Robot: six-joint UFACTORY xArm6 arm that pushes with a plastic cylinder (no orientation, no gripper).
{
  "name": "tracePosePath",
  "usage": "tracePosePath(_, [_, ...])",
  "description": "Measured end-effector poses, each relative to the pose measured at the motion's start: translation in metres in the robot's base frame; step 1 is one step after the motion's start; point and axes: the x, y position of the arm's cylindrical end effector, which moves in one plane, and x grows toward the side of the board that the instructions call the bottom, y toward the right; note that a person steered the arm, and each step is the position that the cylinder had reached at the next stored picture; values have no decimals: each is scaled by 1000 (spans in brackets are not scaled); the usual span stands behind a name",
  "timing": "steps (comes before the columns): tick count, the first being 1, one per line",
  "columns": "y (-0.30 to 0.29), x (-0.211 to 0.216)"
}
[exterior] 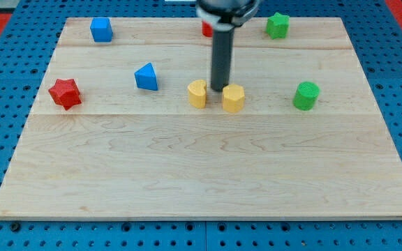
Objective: Place the yellow hexagon towards bottom
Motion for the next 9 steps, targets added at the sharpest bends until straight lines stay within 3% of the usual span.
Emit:
tracePosePath(1, [-1,46])
tracePosePath(5, [14,-47])
tracePosePath(9, [14,-63])
